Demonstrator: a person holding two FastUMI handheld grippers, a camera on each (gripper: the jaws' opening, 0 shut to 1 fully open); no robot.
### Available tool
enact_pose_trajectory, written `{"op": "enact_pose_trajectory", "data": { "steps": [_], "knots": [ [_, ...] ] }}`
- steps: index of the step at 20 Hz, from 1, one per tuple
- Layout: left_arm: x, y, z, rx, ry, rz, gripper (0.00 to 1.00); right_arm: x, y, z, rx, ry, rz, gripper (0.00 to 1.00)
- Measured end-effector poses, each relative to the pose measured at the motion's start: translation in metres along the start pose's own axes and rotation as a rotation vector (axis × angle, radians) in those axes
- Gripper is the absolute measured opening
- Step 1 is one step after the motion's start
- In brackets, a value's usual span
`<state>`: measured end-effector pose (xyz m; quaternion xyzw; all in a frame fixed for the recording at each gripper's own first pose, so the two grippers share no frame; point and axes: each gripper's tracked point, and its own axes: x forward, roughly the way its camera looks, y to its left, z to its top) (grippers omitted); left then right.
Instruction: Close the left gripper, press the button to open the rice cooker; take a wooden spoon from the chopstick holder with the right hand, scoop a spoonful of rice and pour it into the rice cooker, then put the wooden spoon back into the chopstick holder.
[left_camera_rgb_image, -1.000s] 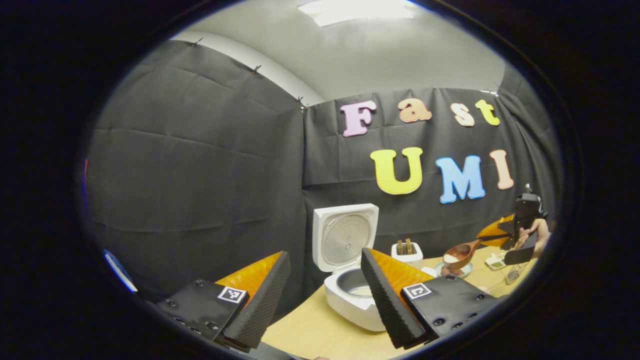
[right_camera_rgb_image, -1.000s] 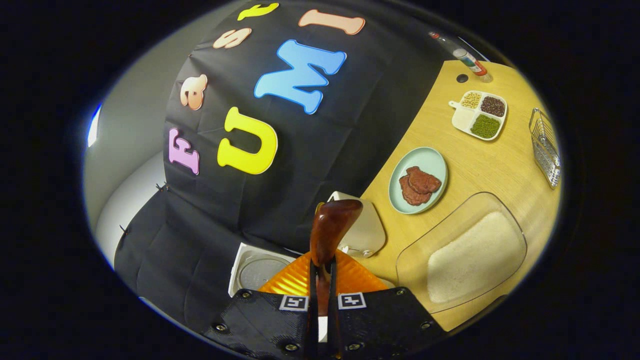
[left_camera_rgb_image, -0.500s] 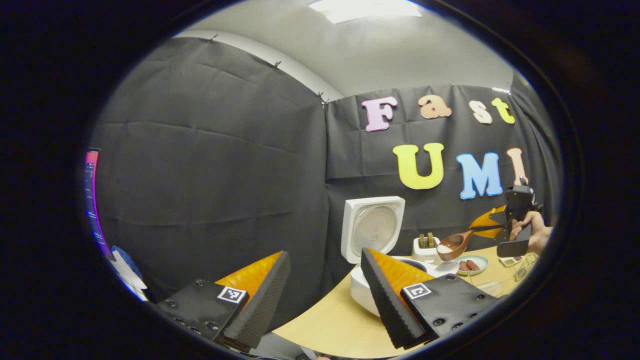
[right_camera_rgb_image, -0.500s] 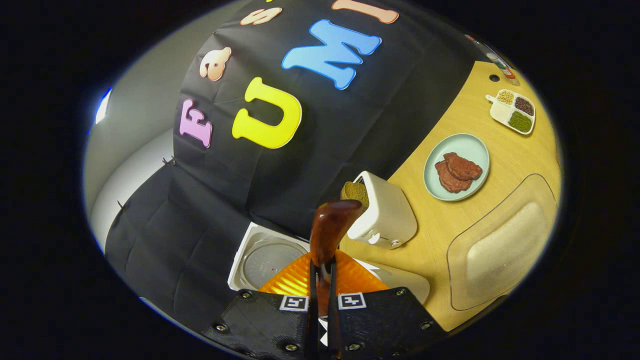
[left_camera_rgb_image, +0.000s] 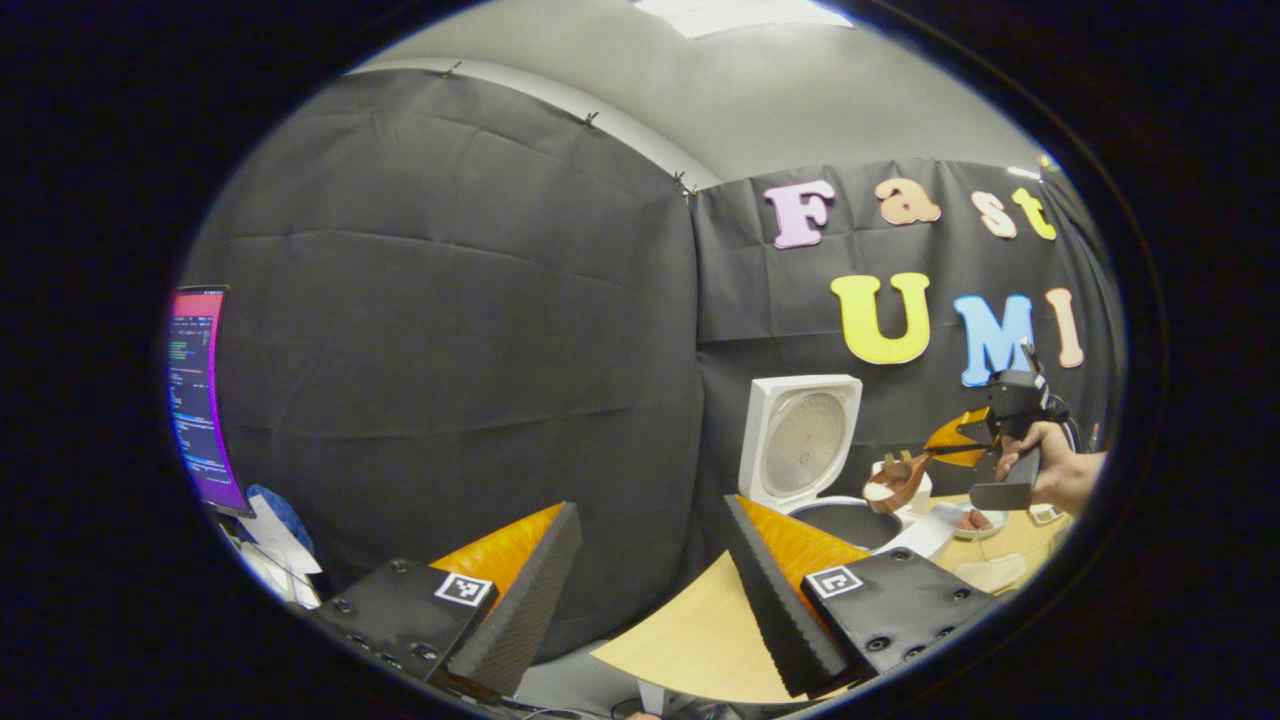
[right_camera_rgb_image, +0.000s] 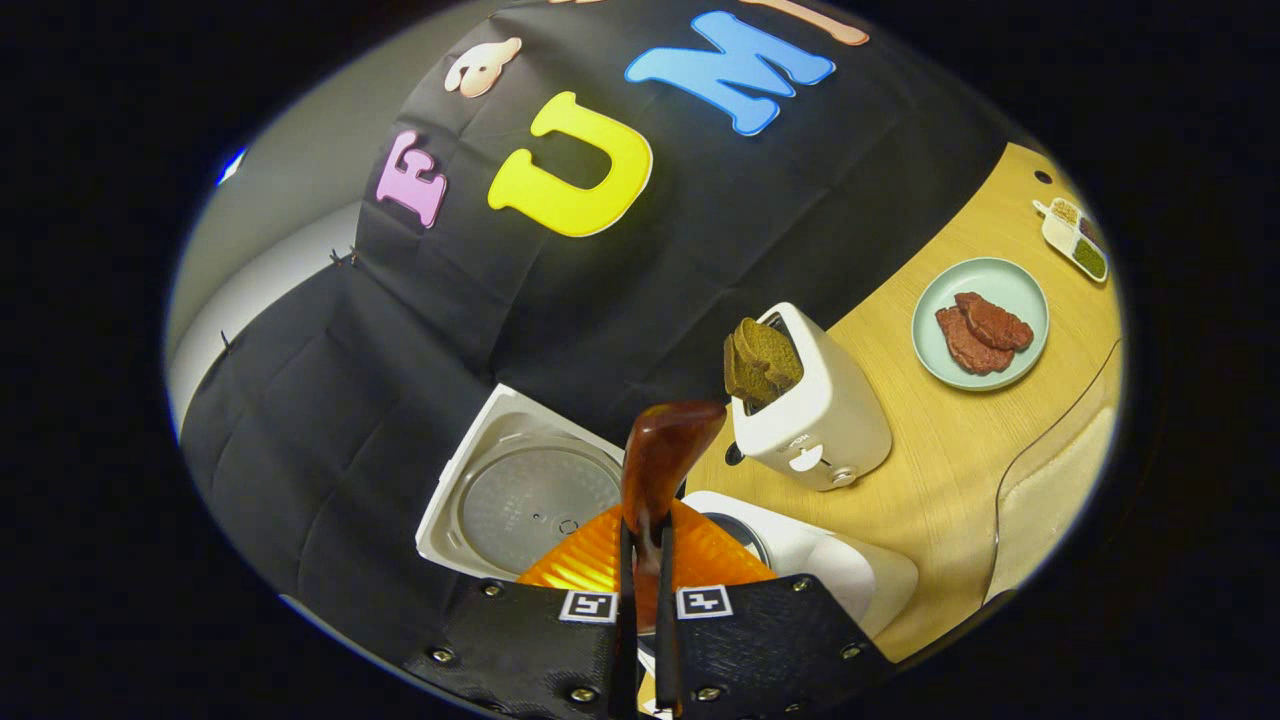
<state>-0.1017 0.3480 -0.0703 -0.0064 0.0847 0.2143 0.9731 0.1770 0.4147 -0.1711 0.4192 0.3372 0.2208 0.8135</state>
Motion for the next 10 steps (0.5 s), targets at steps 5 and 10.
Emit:
{"op": "enact_pose_trajectory", "data": {
  "steps": [5,10],
  "knots": [
    [-0.001,0.015,-0.006,-0.002,0.021,0.038,0.98,0.033,0.002,-0.026,-0.157,0.043,-0.046,0.07],
    [-0.008,0.027,-0.009,-0.011,0.024,0.065,1.00,0.045,0.001,-0.059,-0.418,0.114,-0.086,0.07]
  ]
}}
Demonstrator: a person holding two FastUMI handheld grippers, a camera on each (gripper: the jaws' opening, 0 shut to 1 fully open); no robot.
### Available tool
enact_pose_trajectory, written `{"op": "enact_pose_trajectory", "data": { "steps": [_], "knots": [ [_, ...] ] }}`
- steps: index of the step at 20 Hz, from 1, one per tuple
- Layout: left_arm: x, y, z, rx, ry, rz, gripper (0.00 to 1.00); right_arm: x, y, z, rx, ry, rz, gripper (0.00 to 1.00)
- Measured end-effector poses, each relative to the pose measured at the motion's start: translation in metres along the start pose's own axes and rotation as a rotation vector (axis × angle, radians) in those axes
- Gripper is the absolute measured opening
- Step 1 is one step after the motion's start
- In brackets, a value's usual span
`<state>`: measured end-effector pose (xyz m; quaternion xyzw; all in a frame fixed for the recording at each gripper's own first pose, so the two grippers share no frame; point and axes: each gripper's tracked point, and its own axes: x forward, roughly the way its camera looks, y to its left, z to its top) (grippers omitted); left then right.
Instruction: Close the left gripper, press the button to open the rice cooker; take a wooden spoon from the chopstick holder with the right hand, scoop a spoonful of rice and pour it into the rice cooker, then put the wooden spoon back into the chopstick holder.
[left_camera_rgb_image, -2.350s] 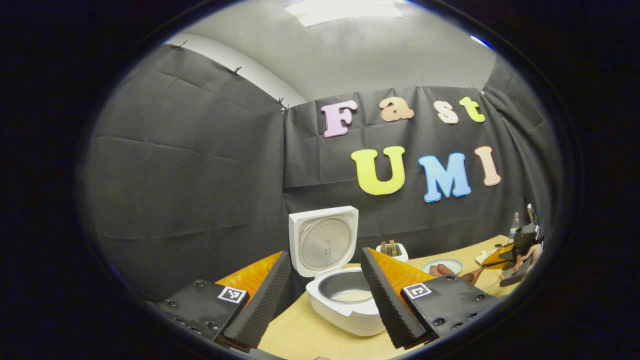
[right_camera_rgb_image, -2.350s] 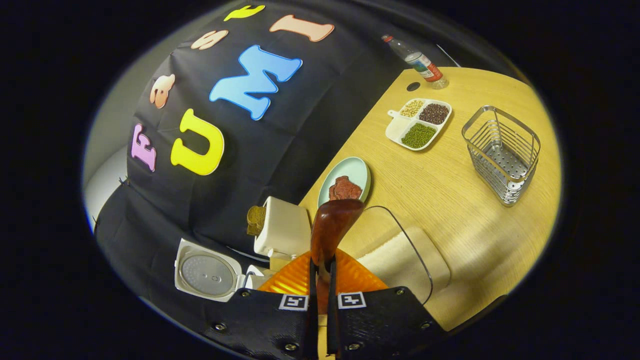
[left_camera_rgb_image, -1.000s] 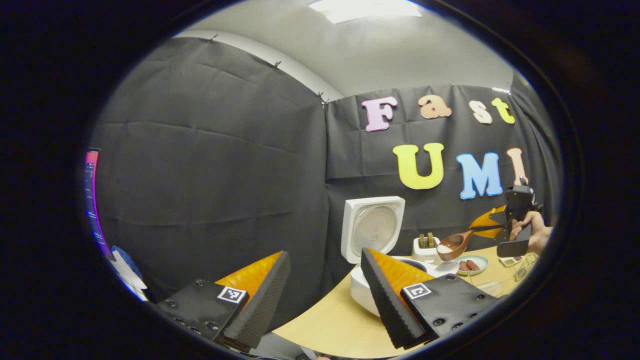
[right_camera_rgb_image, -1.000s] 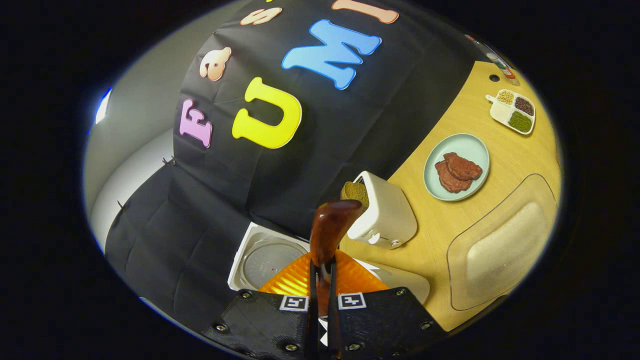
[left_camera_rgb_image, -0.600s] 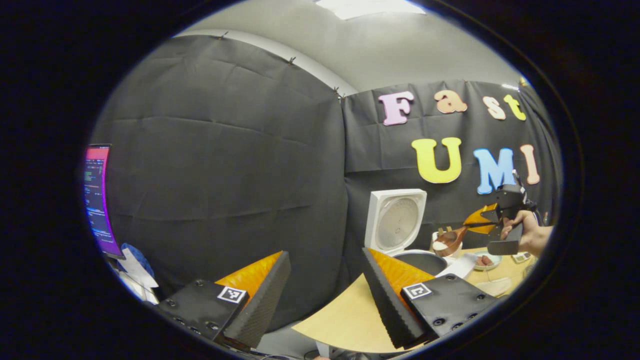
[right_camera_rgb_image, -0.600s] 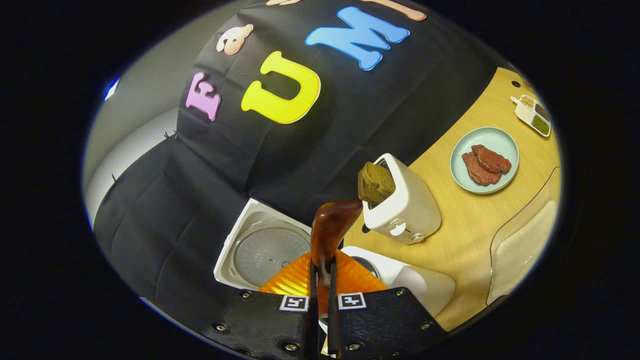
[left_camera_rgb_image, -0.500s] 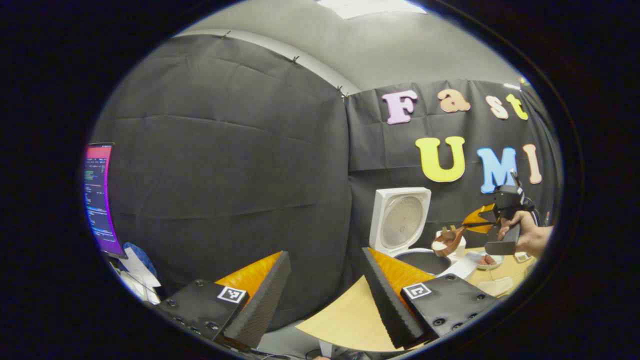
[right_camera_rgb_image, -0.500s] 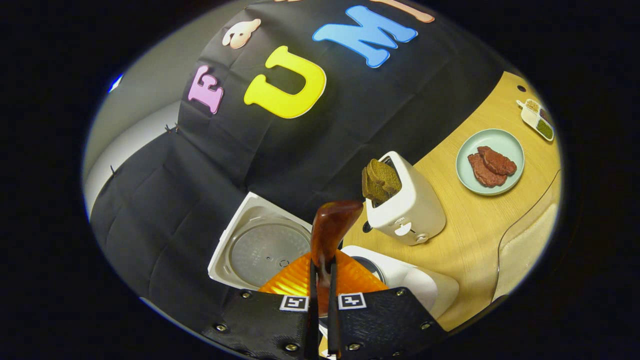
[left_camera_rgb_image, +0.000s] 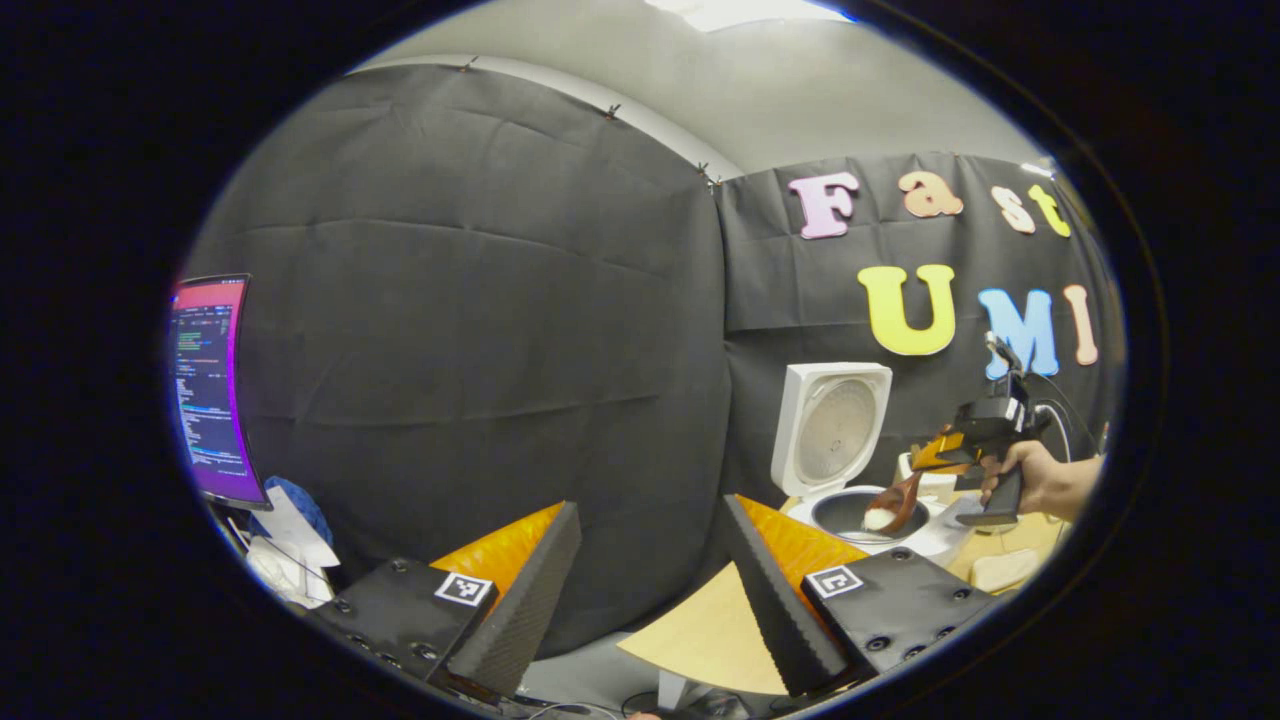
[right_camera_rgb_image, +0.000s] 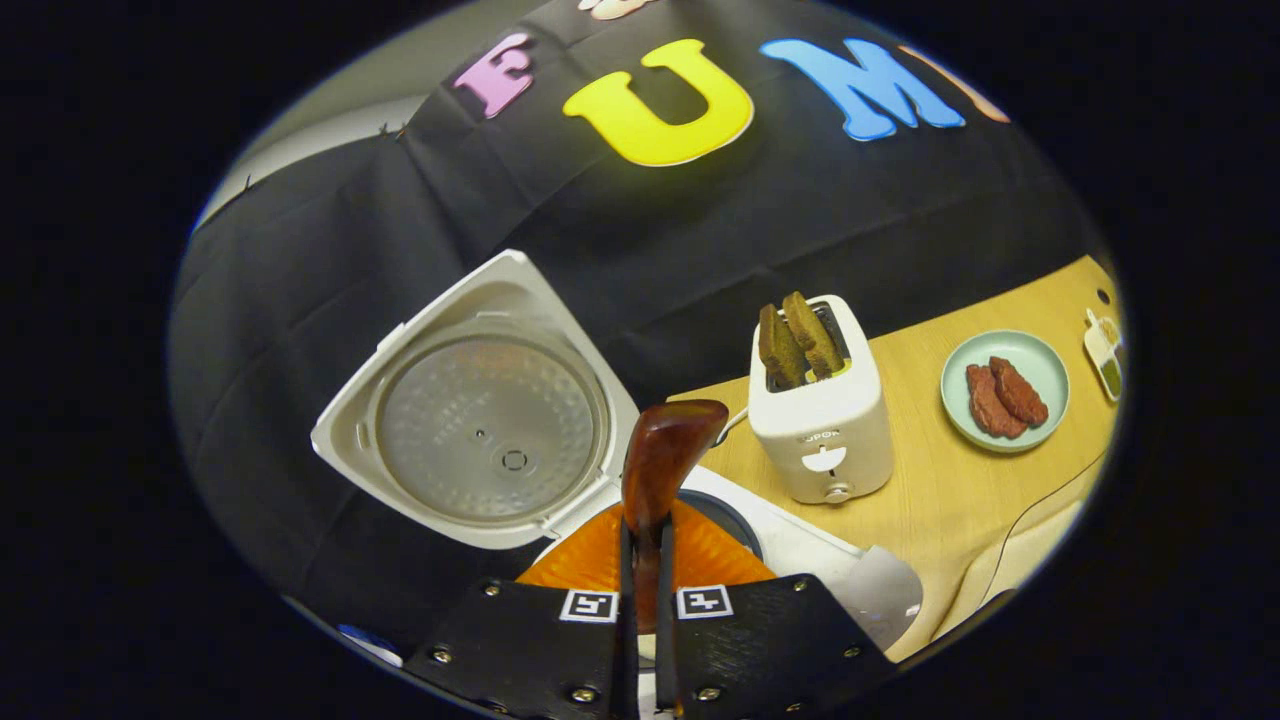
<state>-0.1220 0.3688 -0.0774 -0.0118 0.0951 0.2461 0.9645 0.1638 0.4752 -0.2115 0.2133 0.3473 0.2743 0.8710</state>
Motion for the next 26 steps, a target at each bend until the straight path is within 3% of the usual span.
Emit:
{"op": "enact_pose_trajectory", "data": {
  "steps": [1,3,7,15,16,17,21,26],
  "knots": [
    [-0.001,0.001,-0.001,-0.004,0.003,0.004,0.92,0.000,0.003,-0.002,-0.061,-0.002,-0.002,0.07],
    [-0.002,0.002,-0.005,-0.010,0.010,0.007,0.98,-0.001,0.010,-0.001,-0.193,-0.019,-0.010,0.07],
    [0.000,-0.001,-0.008,-0.021,0.013,0.003,1.00,-0.008,0.028,0.003,-0.467,-0.056,-0.018,0.07],
    [0.003,-0.003,-0.007,-0.034,0.001,-0.011,1.00,-0.026,0.041,0.017,-0.881,-0.150,-0.078,0.07],
    [0.003,-0.003,-0.006,-0.038,-0.001,-0.013,0.92,-0.030,0.042,0.020,-0.927,-0.166,-0.082,0.07],
    [0.004,-0.005,-0.006,-0.041,-0.003,-0.015,0.96,-0.031,0.045,0.022,-0.966,-0.181,-0.086,0.07],
    [0.001,-0.005,-0.004,-0.043,-0.011,-0.022,1.00,-0.037,0.047,0.023,-0.960,-0.175,-0.071,0.07],
    [-0.007,-0.010,0.007,-0.036,-0.020,-0.023,1.00,-0.043,0.040,0.029,-0.702,-0.132,-0.019,0.07]
  ]
}}
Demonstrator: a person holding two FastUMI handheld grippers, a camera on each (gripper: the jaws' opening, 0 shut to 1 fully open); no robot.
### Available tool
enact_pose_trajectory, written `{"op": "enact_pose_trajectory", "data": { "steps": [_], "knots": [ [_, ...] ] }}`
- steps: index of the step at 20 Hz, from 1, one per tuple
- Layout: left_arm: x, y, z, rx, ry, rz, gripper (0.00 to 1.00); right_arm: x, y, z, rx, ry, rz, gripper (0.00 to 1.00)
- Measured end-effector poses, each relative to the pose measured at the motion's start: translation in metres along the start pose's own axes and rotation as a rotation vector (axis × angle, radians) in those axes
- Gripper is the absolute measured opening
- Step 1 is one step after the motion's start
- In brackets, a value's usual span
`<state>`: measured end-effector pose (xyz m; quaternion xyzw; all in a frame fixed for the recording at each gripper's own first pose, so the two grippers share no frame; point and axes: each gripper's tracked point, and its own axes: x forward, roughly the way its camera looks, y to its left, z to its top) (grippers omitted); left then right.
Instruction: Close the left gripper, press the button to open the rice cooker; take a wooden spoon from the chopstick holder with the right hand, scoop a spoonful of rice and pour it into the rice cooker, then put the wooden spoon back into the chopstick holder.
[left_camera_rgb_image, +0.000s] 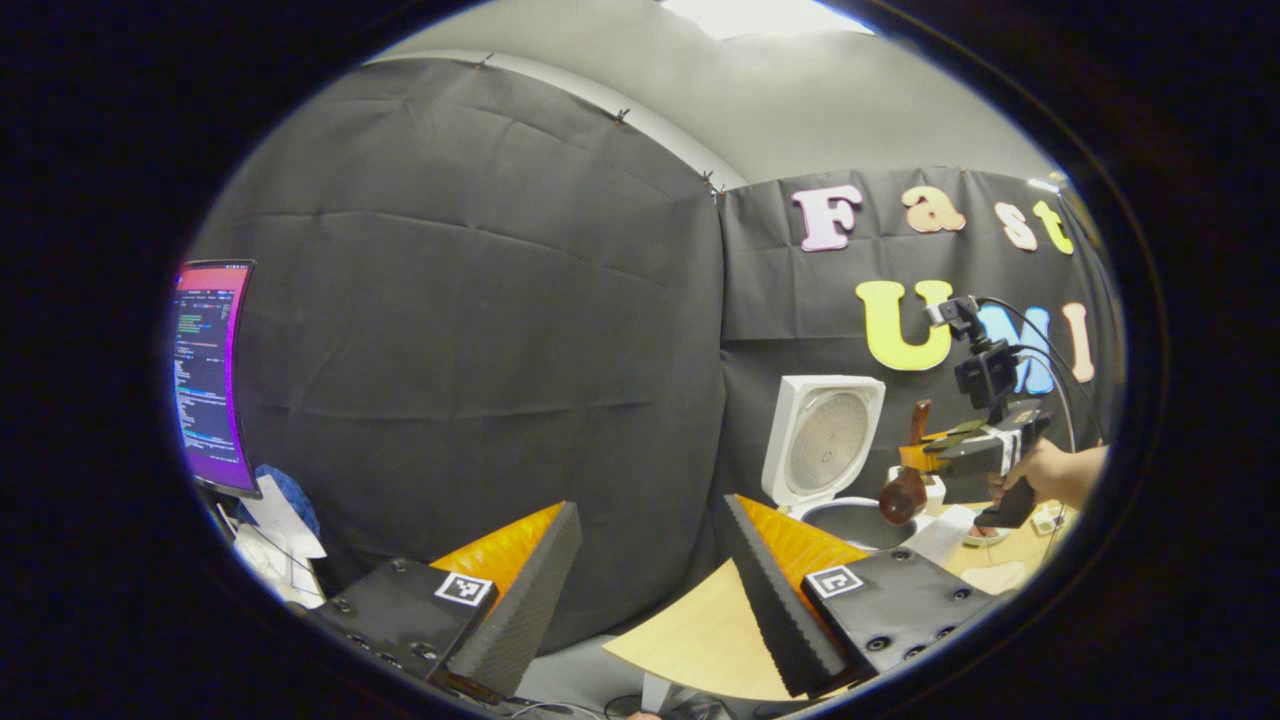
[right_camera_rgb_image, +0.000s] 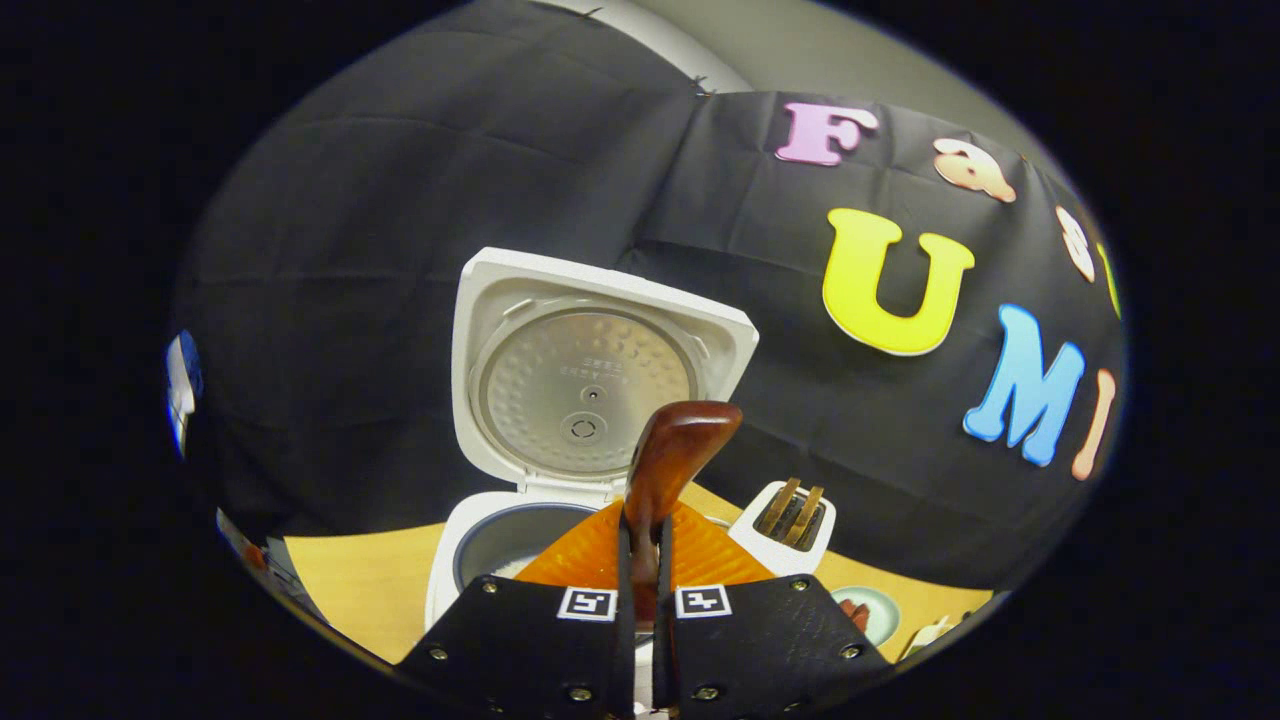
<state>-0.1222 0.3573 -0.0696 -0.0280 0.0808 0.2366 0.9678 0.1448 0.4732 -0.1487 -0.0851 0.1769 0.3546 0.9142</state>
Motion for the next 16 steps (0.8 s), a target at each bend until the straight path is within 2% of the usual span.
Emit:
{"op": "enact_pose_trajectory", "data": {
  "steps": [6,7,13,16],
  "knots": [
    [-0.004,-0.016,0.013,0.014,-0.015,-0.027,1.00,-0.010,-0.023,0.000,0.379,0.021,0.063,0.07],
    [-0.003,-0.021,0.016,0.018,-0.018,-0.035,0.92,-0.013,-0.028,0.001,0.441,0.022,0.071,0.07],
    [-0.002,-0.064,0.030,0.032,-0.045,-0.096,0.92,-0.047,-0.067,0.002,0.746,-0.003,0.099,0.07],
    [-0.007,-0.086,0.035,0.034,-0.058,-0.135,1.00,-0.067,-0.097,-0.004,0.860,-0.028,0.088,0.07]
  ]
}}
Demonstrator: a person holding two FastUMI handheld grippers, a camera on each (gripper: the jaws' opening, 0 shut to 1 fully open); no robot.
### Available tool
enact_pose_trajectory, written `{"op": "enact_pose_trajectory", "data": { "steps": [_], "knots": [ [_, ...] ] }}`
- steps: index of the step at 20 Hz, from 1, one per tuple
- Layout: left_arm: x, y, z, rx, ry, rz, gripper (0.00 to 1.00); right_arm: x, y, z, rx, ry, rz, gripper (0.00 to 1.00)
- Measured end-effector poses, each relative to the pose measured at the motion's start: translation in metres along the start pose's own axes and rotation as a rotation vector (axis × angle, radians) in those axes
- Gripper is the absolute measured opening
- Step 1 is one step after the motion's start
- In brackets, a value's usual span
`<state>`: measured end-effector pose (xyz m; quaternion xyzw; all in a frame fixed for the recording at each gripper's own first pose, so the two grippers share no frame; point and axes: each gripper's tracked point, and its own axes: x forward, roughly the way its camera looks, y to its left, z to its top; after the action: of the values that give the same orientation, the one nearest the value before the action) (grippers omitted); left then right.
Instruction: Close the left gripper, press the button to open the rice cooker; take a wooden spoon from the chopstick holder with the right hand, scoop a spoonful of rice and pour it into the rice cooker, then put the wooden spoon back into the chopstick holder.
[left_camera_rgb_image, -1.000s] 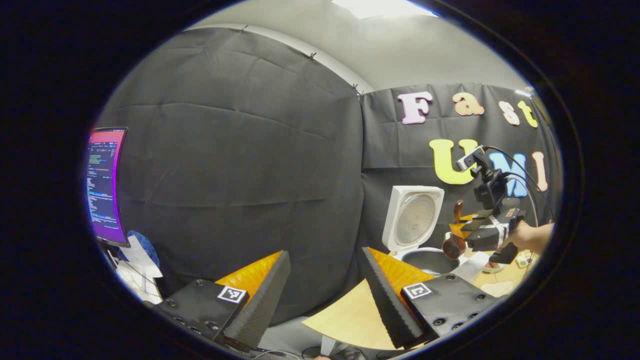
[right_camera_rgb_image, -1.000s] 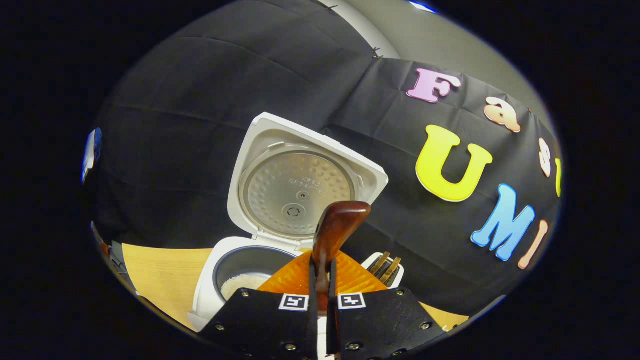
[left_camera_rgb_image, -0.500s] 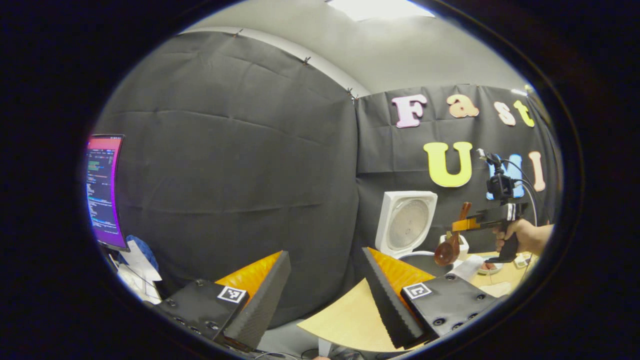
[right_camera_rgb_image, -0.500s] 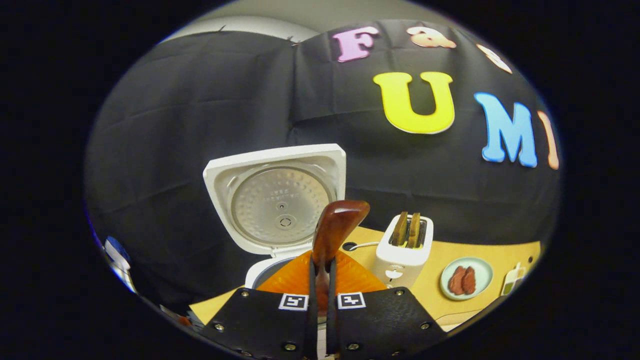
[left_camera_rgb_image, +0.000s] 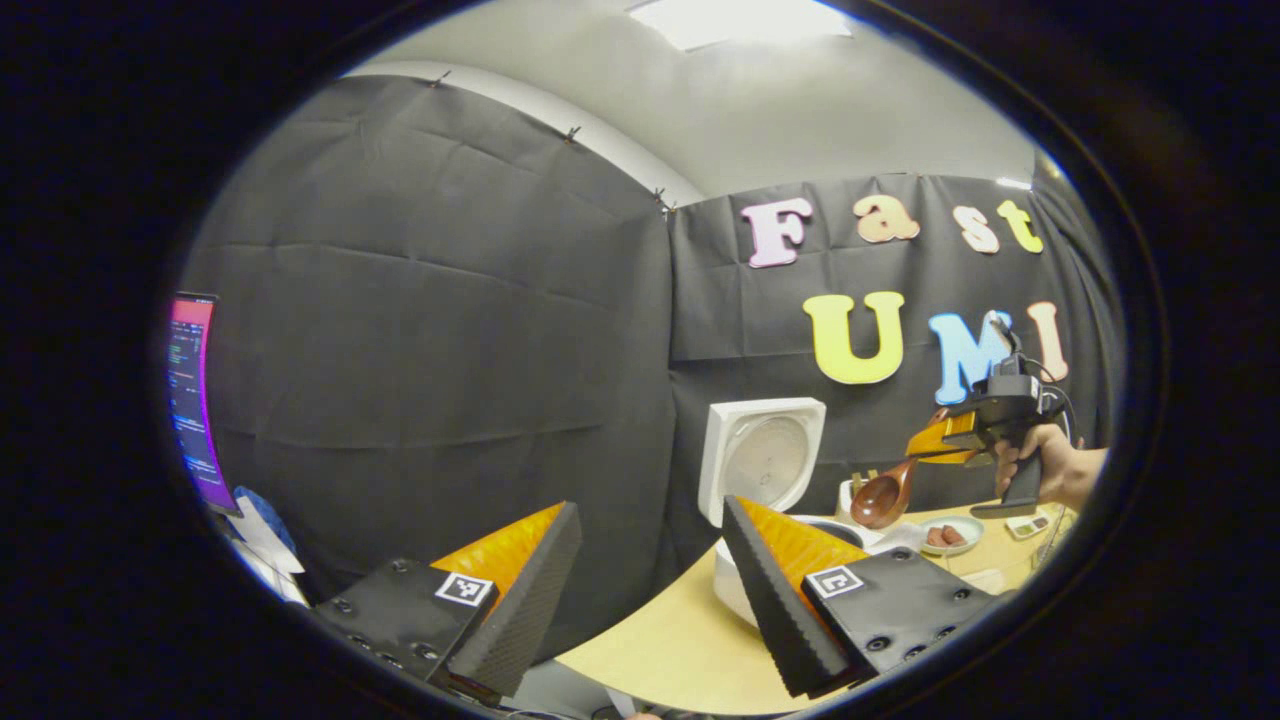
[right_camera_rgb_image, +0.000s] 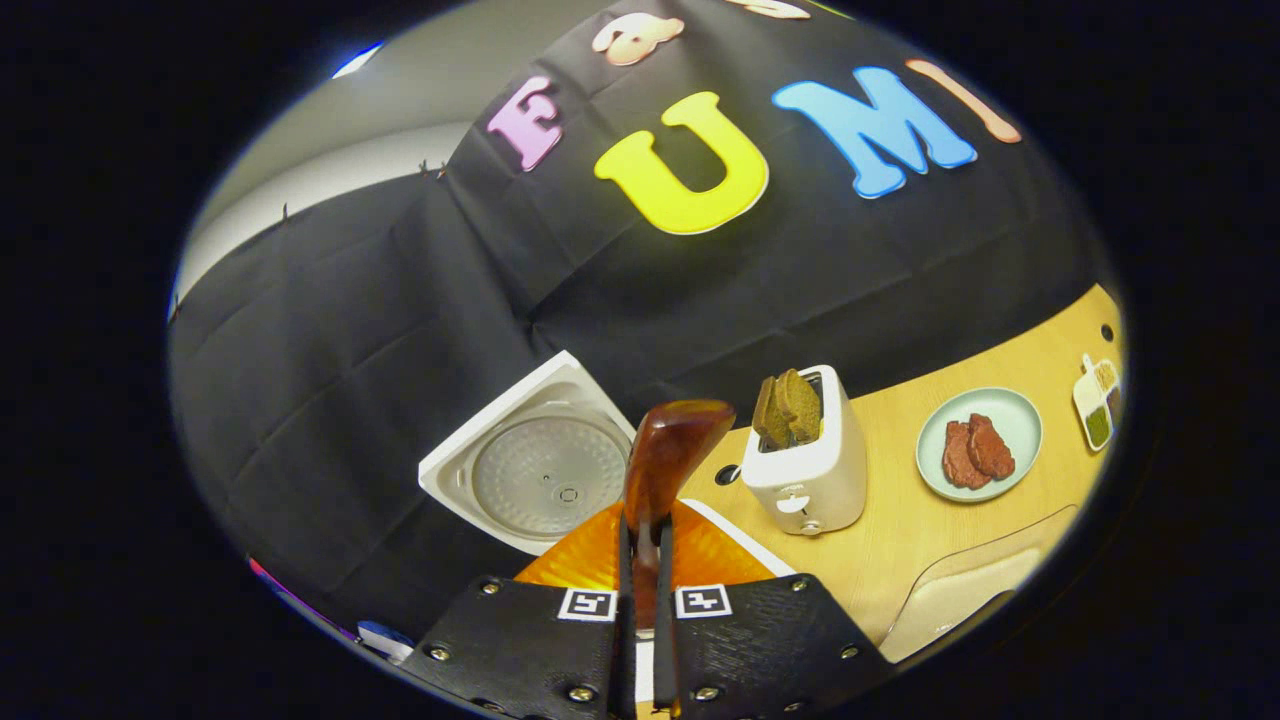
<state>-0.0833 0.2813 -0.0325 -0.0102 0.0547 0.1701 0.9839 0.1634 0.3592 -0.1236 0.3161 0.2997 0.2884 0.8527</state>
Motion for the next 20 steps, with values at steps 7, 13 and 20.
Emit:
{"op": "enact_pose_trajectory", "data": {
  "steps": [7,13,20],
  "knots": [
    [0.005,-0.060,0.012,-0.011,-0.022,-0.095,1.00,-0.057,-0.055,0.044,0.068,-0.087,-0.068,0.07],
    [0.003,-0.111,0.019,-0.022,-0.033,-0.167,0.99,-0.103,-0.102,0.076,0.091,-0.152,-0.132,0.07],
    [-0.001,-0.168,0.026,-0.032,-0.042,-0.245,0.98,-0.167,-0.168,0.104,0.109,-0.232,-0.236,0.07]
  ]
}}
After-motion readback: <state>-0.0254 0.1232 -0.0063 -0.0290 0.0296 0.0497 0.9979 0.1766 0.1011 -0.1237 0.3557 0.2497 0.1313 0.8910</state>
